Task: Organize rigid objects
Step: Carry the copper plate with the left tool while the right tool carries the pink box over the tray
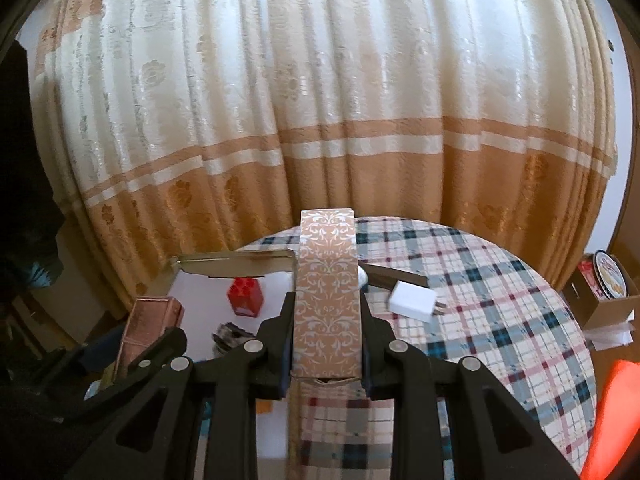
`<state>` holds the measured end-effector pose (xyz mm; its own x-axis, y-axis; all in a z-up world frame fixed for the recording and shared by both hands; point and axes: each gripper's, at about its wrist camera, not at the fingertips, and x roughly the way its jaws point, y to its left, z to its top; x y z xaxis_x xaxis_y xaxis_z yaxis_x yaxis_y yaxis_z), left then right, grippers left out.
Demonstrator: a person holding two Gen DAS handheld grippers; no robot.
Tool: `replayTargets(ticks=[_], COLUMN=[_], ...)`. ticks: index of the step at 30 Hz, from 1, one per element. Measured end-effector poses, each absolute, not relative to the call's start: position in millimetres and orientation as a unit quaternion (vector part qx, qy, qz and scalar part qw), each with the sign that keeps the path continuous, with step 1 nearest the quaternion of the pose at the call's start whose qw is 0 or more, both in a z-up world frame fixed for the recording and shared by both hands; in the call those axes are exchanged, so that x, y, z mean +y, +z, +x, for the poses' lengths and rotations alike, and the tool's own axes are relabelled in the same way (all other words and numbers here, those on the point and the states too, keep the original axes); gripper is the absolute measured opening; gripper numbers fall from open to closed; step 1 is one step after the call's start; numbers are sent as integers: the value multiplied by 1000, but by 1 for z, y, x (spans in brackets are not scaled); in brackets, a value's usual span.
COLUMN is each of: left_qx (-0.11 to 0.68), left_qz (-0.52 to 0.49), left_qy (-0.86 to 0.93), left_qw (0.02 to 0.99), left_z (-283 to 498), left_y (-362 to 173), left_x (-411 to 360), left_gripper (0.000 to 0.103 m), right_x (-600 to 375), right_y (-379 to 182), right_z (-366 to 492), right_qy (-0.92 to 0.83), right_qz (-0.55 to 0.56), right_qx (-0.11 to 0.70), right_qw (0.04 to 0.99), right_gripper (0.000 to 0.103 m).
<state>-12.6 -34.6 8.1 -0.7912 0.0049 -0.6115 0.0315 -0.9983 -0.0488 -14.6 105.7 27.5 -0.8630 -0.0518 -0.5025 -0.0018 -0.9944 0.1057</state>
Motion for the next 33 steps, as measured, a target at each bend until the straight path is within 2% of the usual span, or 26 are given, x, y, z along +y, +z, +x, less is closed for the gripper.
replayTargets(ticks=[21,33], left_qx=[14,-6], left_qz=[339,385], left_qy=[-939,-920], left_qw=[50,66], left_z=[-49,-86], left_y=[7,-6], left_x=[-73,-84], left_gripper=[46,46], right_x=[72,64], right_y=[28,20], right_z=[-54,-88], right_qy=[-959,-948], right_qz=[279,316], right_qx=[-45,-38], right_qw=[32,32], right_gripper=[28,28])
